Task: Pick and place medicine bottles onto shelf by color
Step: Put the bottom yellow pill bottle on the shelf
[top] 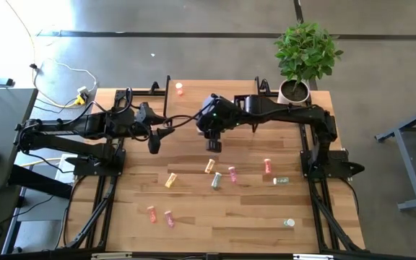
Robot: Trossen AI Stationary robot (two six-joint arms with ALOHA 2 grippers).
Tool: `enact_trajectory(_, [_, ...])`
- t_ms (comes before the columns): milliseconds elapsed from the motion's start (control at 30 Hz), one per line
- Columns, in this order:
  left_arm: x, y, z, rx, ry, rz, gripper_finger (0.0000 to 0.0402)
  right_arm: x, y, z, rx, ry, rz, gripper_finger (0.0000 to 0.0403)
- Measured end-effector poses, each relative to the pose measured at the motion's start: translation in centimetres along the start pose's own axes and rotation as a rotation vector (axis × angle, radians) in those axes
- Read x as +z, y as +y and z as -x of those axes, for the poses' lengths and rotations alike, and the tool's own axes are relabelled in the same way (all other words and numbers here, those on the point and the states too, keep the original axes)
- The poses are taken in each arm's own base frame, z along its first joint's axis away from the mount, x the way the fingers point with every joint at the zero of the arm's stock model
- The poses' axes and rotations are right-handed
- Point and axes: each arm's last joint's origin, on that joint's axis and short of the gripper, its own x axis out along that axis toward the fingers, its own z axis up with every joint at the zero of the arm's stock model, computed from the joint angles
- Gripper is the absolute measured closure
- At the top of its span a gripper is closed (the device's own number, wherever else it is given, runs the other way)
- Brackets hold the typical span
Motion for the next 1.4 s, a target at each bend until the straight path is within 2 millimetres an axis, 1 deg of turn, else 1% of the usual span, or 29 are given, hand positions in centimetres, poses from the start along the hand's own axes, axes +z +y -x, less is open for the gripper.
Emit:
enact_trajectory(67, [0.0,0.0,0.0,0.001,0.0,0.0,0.0206,-0.6,-0.2,-0.2,0.005,0.022,-0.002,0.0305])
enact_trajectory(200, [0.0,0.0,0.0,0.002,0.0,0.0,0.0206,-2.6,-0.5,-0.8,0.004,0.06,-0.023,0.0305])
enact_trajectory(300, [0.0,0.0,0.0,0.002,0.0,-0.001,0.0206,-3.6,-1.2,0.0,-0.017,-0.014,-0.058,0.0305])
enact_trajectory(367, [0.0,0.0,0.0,0.002,0.0,0.0,0.0206,-4.2,-1.8,0.9,-0.042,-0.098,-0.079,0.0305])
enact_trajectory(467, [0.0,0.0,0.0,0.003,0.0,0.0,0.0206,-5.3,-3.2,1.5,-0.09,-0.209,-0.104,0.0305])
enact_trajectory(600, [0.0,0.0,0.0,0.01,-0.003,0.0,0.0206,-5.8,-5.7,2.3,-0.172,-0.361,-0.134,0.0305])
enact_trajectory(700, [0.0,0.1,0.0,0.029,-0.009,0.0,0.0206,-6.2,-7.8,2.4,-0.23,-0.396,-0.163,0.0305])
enact_trajectory(833, [0.1,0.2,0.0,0.058,-0.019,0.001,0.0206,-6.5,-10.3,2.6,-0.303,-0.424,-0.155,0.0305])
enact_trajectory(933, [0.1,0.2,0.0,0.083,-0.025,0.001,0.0206,-6.9,-11.7,2.1,-0.296,-0.433,-0.127,0.0305])
enact_trajectory(1067, [0.1,0.4,0.0,0.126,-0.037,0.001,0.0206,-7.6,-13.1,0.5,-0.281,-0.403,-0.105,0.0305])
enact_trajectory(1233, [0.2,0.6,0.0,0.175,-0.049,0.004,0.0206,-8.0,-14.1,-1.9,-0.267,-0.357,-0.04,0.0305])
enact_trajectory(1400, [0.3,1.2,-0.1,0.209,-0.054,0.016,0.0206,-7.7,-15.3,-3.1,-0.267,-0.33,-0.028,0.0305])
